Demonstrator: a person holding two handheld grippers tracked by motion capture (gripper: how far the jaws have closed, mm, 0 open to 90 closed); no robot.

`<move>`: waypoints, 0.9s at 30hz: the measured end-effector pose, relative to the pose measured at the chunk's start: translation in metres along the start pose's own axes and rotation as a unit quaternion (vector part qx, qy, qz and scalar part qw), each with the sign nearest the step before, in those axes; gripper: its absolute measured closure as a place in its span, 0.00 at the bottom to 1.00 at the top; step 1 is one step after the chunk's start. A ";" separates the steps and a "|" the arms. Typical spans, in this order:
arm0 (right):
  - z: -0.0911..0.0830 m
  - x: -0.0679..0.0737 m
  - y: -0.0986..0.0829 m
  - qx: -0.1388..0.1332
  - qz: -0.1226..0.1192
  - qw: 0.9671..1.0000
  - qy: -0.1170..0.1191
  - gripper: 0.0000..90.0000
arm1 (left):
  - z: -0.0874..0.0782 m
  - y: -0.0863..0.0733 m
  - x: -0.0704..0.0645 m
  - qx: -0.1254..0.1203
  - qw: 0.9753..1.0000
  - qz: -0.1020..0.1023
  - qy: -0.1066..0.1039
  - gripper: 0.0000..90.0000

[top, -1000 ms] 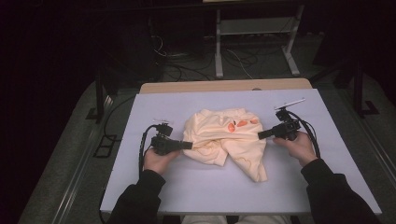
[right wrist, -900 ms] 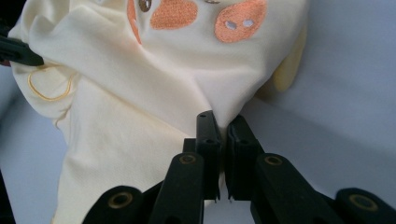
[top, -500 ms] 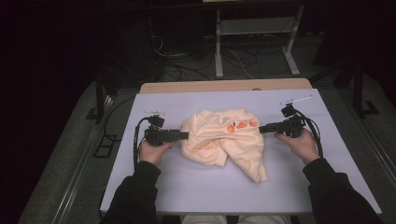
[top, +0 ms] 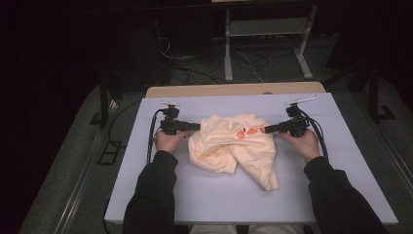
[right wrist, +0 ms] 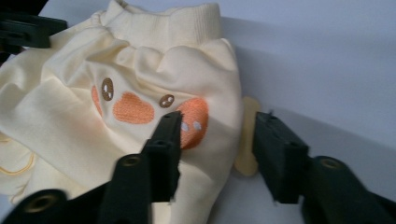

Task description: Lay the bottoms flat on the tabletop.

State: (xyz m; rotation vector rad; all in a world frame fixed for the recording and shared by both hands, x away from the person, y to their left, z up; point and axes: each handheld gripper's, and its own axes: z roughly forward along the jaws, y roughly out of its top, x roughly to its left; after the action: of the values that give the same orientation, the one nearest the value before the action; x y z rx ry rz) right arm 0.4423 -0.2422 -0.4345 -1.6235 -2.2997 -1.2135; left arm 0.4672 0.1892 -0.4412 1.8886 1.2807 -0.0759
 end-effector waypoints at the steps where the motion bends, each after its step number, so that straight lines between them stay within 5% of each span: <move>1: 0.002 0.000 0.000 0.005 0.001 1.000 0.004 0.72 | 0.002 0.000 0.000 0.006 1.000 -0.002 -0.001 0.56; 4: 0.007 0.000 0.000 0.022 0.007 1.000 -0.003 0.91 | 0.011 -0.001 -0.001 0.032 0.999 -0.013 -0.006 0.74; 9: 0.005 0.000 0.006 0.022 0.000 1.000 0.003 0.94 | 0.007 0.007 -0.004 0.035 0.999 -0.009 -0.014 0.91; 18: 0.001 -0.003 0.046 -0.015 0.005 1.000 0.019 0.94 | -0.023 0.045 -0.012 0.004 1.000 0.021 0.006 0.93; 27: -0.002 0.006 0.083 -0.061 -0.002 0.998 -0.021 0.94 | -0.026 0.068 -0.010 -0.058 0.998 -0.002 0.012 0.92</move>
State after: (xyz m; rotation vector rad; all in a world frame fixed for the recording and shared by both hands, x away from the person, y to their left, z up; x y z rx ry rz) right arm 0.5071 -0.2289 -0.3847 -1.7000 -2.2961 -1.3590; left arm 0.5063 0.1897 -0.3797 1.7927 1.2773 0.0184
